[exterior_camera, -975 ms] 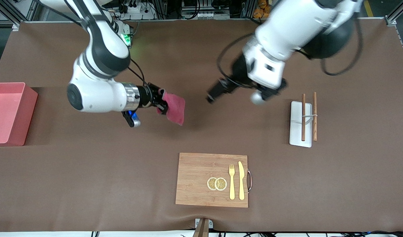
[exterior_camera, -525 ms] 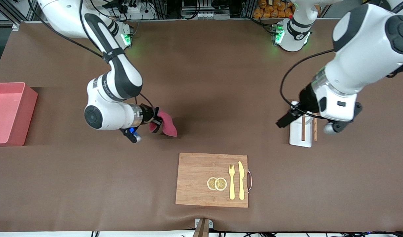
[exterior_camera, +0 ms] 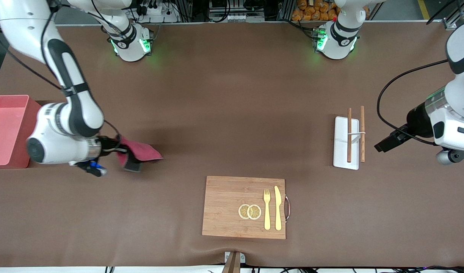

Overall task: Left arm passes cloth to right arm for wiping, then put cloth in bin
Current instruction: 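Wipe the table with the cloth in the right gripper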

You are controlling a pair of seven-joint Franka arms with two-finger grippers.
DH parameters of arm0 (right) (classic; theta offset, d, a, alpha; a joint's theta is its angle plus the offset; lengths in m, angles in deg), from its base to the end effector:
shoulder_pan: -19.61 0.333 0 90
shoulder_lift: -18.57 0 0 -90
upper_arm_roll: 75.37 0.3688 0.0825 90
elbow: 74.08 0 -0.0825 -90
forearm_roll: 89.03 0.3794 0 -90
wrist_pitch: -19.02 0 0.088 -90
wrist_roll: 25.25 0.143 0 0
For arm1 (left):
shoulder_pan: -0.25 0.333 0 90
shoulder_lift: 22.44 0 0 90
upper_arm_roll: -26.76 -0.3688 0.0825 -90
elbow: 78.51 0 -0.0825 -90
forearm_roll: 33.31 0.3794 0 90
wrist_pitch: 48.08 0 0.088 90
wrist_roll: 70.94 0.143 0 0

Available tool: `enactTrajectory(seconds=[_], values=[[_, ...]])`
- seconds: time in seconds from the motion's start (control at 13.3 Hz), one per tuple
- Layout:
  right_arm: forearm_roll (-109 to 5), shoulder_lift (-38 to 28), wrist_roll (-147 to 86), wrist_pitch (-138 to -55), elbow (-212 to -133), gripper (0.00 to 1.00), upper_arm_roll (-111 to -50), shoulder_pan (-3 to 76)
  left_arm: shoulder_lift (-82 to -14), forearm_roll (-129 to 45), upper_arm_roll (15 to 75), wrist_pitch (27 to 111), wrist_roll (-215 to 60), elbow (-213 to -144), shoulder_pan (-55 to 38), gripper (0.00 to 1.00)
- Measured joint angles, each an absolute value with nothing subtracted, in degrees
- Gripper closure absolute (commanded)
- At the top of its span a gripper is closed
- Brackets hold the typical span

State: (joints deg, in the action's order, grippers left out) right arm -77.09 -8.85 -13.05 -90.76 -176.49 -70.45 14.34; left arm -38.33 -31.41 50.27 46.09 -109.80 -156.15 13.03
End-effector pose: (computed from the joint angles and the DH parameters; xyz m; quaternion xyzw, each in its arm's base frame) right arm 0.6227 0.0139 0.2818 -0.9657 0.1594 0.1833 0.0920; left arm 0.6441 -0.0789 0.5944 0.9675 0.2496 -0.0006 0.0416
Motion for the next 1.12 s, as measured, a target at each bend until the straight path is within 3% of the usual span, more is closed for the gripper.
enactTrajectory(seconds=[0.3, 0.53, 0.67, 0.9, 1.12], values=[[-84.5, -8.8, -36.3, -92.6, -175.7, 1.0, -70.6, 2.2, -36.4, -31.3, 48.5, 40.2, -94.2, -156.1, 14.9, 0.0], [-89.7, -8.8, -47.0, -93.2, -173.0, 1.0, -70.5, -4.4, -32.5, -31.3, 37.6, 37.5, -87.5, -157.5, 5.4, 0.0], [-93.7, -8.7, -51.4, -93.9, -170.4, 1.0, -70.5, -6.1, -28.4, -31.3, 31.1, 36.8, -85.0, -160.4, -2.8, 0.0], [-96.6, -8.7, -51.8, -93.9, -169.3, 1.0, -69.7, -6.0, -22.9, -31.3, 29.9, 34.1, -79.2, -164.3, -5.3, 0.0], [-95.8, -9.0, -49.8, -97.6, -173.3, 1.0, -68.6, -3.9, -20.5, -31.6, 29.6, 31.0, -71.8, -166.0, -5.5, 0.0]])
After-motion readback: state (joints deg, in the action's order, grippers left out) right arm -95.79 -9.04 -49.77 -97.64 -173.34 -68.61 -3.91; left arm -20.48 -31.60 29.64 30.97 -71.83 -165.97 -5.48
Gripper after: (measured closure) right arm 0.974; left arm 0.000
